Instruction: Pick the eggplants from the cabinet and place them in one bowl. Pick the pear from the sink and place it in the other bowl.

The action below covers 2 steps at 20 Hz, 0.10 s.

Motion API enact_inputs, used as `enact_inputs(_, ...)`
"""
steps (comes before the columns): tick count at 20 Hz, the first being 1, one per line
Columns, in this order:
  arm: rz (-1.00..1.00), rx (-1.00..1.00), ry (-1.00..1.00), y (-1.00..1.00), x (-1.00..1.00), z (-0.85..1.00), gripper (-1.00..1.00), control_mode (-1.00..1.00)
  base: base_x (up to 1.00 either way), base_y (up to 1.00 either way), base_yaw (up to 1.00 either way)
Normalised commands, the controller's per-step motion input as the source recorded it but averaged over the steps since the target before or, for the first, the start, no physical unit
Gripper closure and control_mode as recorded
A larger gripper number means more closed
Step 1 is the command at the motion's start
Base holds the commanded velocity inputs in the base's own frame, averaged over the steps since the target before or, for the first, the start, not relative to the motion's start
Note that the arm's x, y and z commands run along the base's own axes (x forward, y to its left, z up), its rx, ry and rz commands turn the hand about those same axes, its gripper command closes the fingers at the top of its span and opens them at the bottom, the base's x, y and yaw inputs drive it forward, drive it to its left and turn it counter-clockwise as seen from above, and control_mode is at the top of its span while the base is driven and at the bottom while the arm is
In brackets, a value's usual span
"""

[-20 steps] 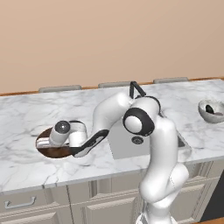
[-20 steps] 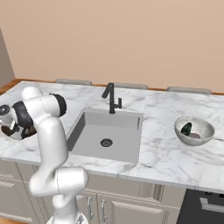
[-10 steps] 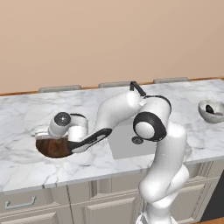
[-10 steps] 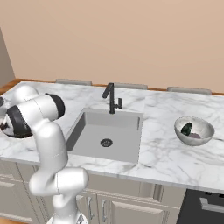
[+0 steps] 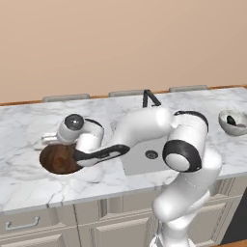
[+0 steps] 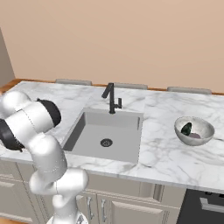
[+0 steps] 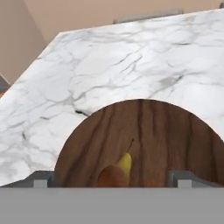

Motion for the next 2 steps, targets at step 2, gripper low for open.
enact_inputs(2,0.0,0.0,-0.08,-0.28,-0.5,0.75,-1.0,-1.0,0.0,0.0,0.0)
